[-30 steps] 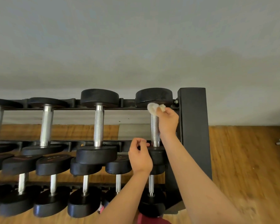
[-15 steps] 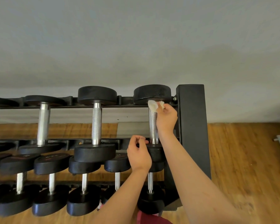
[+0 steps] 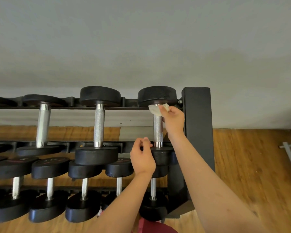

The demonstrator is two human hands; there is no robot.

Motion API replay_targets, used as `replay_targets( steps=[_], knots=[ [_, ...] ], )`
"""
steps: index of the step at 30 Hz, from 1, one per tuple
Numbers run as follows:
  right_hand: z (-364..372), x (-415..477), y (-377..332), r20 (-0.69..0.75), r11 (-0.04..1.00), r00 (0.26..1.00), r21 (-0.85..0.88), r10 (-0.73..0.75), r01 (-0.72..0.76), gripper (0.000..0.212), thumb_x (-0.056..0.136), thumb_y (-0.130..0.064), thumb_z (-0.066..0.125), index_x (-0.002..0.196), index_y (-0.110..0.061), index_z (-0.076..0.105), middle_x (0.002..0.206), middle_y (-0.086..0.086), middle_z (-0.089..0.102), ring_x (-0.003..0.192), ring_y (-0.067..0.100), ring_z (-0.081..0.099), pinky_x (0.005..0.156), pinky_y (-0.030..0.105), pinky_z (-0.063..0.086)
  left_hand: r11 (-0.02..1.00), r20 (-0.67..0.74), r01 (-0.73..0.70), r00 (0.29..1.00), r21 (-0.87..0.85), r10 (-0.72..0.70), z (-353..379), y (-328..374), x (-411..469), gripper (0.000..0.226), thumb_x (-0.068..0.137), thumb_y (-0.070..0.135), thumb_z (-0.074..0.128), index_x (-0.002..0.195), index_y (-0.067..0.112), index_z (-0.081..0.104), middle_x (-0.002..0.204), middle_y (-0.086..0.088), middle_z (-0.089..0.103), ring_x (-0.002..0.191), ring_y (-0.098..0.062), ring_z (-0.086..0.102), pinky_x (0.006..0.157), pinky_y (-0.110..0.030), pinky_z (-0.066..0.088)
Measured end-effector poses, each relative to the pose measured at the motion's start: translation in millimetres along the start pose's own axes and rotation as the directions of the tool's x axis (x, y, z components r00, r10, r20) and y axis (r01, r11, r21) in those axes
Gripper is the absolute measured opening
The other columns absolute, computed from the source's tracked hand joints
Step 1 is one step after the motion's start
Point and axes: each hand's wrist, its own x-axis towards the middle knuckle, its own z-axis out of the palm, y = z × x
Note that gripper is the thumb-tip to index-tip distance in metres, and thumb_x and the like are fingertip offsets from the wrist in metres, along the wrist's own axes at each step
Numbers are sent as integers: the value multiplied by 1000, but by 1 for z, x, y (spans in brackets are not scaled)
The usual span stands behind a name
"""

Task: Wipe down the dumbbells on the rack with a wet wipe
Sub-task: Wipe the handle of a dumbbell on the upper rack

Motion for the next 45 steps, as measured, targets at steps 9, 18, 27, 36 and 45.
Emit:
replay_targets(
  steps=[9,18,27,36,45],
  knots=[
    [-14,-10,1,115,999,993,-37,17,-13,21,86,-23,73,84,-2,68,87,11,71,88,24,69,82,48,57,1000,-2,-4,1000,15,4,0,1,-2,29,101,27,45,80,15,61,80,0,66,79,-9,60,70,-20,41],
    [-13,-17,2,99,1000,995,-28,2,1,12,86,-22,73,82,-12,67,83,2,70,81,15,67,79,39,56,1000,4,-6,1000,22,6,0,1,-1,29,101,24,45,80,12,61,79,-1,65,73,1,57,66,-11,39],
    [-8,-20,4,93,999,995,-20,-40,42,17,85,-21,73,88,-6,65,81,3,68,76,12,65,64,21,52,1000,8,-8,1000,20,8,-1,1,-1,25,99,16,47,78,13,60,77,1,63,72,1,57,68,-20,42],
    [-7,-21,2,94,1000,995,-16,-22,24,13,85,-20,74,89,-13,64,83,-6,67,80,9,66,66,18,52,999,-12,-20,1000,28,20,-1,2,-2,25,97,13,46,76,14,59,77,1,63,77,-9,58,70,-24,44],
    [-31,-18,18,-146,987,985,-144,-96,75,19,87,-17,70,80,-1,62,78,11,64,75,25,63,63,31,54,1000,-6,-10,1000,8,10,0,1,-1,24,98,13,46,79,12,60,79,0,64,79,-8,59,70,-19,42]
  ],
)
